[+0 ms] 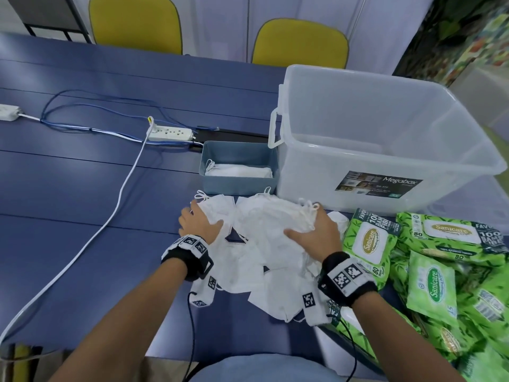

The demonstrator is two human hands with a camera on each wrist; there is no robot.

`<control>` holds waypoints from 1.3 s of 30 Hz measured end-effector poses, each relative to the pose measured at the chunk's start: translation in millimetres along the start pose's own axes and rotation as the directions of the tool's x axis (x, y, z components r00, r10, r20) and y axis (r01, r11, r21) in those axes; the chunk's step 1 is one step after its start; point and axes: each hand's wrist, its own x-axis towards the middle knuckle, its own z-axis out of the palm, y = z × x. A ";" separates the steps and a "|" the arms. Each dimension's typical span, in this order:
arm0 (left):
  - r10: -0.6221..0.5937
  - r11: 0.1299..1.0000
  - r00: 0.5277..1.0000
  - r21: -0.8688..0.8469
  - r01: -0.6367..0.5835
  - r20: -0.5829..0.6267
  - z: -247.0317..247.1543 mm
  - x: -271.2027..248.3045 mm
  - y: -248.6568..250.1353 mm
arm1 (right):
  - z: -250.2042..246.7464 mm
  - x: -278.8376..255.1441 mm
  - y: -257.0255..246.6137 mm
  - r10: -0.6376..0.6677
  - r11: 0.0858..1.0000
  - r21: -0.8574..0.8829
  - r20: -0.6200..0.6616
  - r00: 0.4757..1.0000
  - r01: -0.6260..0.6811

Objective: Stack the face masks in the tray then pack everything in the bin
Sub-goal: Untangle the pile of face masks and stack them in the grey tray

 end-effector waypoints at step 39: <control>0.707 0.673 0.652 -0.544 -0.500 0.275 -102.8 -48.9 72.6 | -16.2 8.7 4.6 -0.234 0.842 0.513 0.068 0.970 0.167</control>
